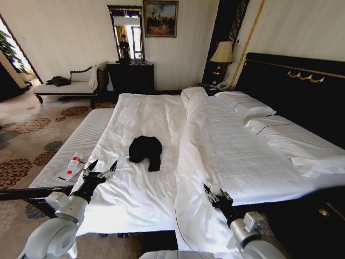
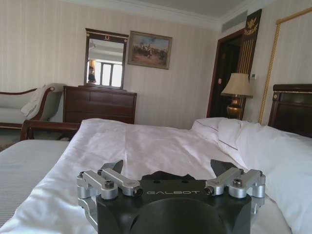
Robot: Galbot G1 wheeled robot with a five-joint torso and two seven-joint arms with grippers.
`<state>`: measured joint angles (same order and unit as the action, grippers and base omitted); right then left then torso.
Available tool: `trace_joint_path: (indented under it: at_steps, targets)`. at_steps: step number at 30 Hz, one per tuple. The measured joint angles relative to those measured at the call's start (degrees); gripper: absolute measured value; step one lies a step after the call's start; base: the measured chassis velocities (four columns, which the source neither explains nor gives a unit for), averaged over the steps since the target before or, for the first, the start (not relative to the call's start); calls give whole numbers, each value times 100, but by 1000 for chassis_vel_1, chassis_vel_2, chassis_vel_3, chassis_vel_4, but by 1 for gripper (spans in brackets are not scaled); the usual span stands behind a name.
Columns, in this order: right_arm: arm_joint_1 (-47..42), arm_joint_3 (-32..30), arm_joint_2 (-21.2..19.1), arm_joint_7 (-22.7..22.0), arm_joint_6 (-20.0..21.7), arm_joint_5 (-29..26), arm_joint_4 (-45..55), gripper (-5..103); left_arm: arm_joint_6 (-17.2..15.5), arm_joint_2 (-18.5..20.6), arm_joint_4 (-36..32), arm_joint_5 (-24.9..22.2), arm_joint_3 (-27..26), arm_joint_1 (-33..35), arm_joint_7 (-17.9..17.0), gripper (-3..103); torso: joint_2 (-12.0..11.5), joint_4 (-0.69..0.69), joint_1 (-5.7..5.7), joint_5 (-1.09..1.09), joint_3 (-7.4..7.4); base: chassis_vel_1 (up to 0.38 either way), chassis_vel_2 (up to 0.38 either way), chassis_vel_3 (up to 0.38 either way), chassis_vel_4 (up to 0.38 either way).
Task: Fold the clothes on the bed.
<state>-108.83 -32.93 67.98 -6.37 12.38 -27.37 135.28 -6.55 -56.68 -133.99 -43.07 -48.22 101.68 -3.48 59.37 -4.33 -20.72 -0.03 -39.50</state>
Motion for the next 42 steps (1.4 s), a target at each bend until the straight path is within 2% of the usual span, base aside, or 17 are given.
trace_joint_path:
  at_steps: [1, 3, 4, 9, 12, 24, 28, 30, 35, 42]
  targets:
    - [-2, 0, 4, 0, -4, 2, 5, 36, 0, -10, 0, 0, 0, 1, 0, 100, 0, 0, 0, 0, 0, 0, 0, 0, 0]
    - [-4, 0, 7, 1, -6, 5, 7, 36, 0, -14, 0, 2, 0, 3, 0, 100, 0, 0, 0, 0, 0, 0, 0, 0, 0]
    - [-8, -1, 20, 3, -16, 15, 8, 25, 1, -26, 2, 10, 2, 10, -1, 100, 0, 0, 0, 0, 0, 0, 0, 0, 0]
    - [-18, 0, 63, 8, -34, 32, 8, 15, 5, -41, 1, 16, 5, 19, -1, 100, 0, 0, 0, 0, 0, 0, 0, 0, 0]
    - [-18, 3, 73, 9, -37, 33, 22, 2, 8, -47, 2, 16, 5, 10, -1, 100, 0, 0, 0, 0, 0, 0, 0, 0, 0]
    - [-13, -159, 219, 13, -40, -36, 164, 1, 14, -70, 26, 16, 14, -8, -2, 100, 0, 0, 0, 0, 0, 0, 0, 0, 0]
    - [-2, -444, 321, -38, 61, -243, 365, 1, 14, -72, 32, 16, 14, -21, -2, 100, -1, 1, 0, 1, 0, 0, 0, 0, 0]
    - [-9, -901, 549, -168, 271, -689, 717, 1, 15, -85, 47, 5, 15, -70, -8, 100, 0, 0, 0, -1, 0, 0, 0, 0, 0]
    - [35, -1370, 827, -362, 449, -1228, 813, 1, 15, -92, 72, -6, 36, -117, -20, 100, 0, 0, 0, -1, 0, 0, 0, 0, 0]
    - [96, -1925, 1091, -492, 533, -1340, 814, 1, 15, -90, 106, -37, 40, -159, -27, 100, 0, 0, 0, 1, 0, 0, 0, 0, 0]
